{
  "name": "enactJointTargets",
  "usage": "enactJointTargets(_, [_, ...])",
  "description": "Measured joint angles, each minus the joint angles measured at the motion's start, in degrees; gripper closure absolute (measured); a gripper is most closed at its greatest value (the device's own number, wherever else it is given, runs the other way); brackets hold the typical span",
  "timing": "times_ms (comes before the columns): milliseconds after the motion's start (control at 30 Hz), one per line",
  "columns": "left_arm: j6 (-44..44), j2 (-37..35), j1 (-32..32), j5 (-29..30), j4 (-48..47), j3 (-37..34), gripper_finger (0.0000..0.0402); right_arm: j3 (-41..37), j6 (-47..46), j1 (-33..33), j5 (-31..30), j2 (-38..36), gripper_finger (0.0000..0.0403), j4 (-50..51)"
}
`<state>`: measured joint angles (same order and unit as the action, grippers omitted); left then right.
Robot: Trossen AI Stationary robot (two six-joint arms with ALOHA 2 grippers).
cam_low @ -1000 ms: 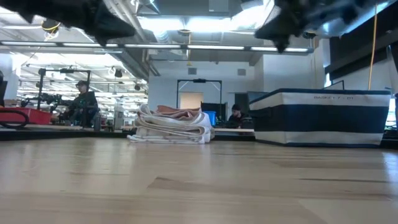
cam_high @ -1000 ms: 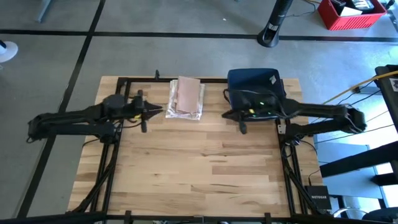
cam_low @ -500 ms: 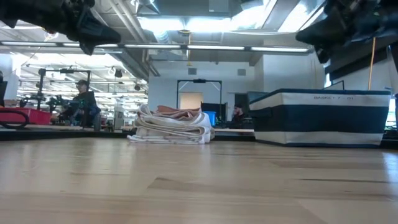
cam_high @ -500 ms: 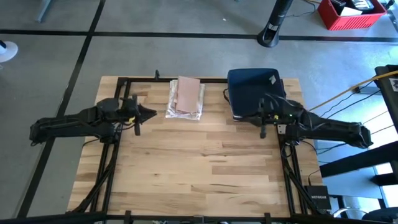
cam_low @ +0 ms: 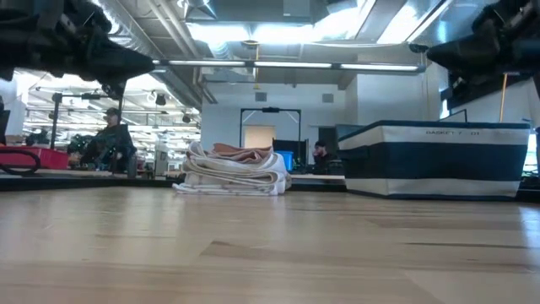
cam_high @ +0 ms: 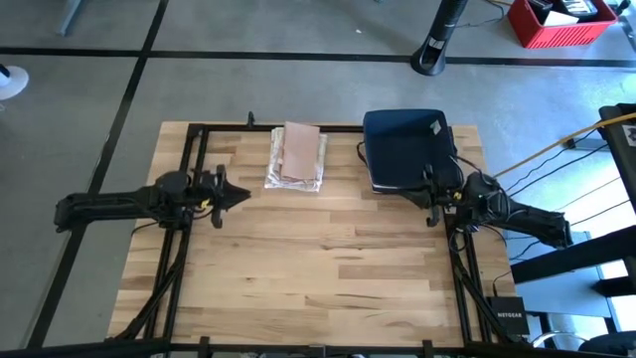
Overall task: Fold towel
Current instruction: Return to Home Position
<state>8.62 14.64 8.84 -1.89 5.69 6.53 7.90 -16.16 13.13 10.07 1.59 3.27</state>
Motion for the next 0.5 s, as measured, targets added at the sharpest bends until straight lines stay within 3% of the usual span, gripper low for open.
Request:
enactJointTargets(133, [0.72, -4.4, 0.02, -0.02, 0.21, -3.06, 0.0357, -2.62, -0.33, 0.0, -0.15, -1.47, 0.0372, -0.14])
enactJointTargets(333, [2.14, -10.97, 0.02, 0.43, -1.4, -5.99, 0.0362, -5.99, -3.15, -0.04, -9.13, -1.39, 0.0372, -1.21])
enactJointTargets(500, [0.88, -14.63, 0.31, 1.22, -2.81, -5.98, 0.0357, -7.25, -1.89, -0.04, -12.02, -0.9, 0.0372, -4.29])
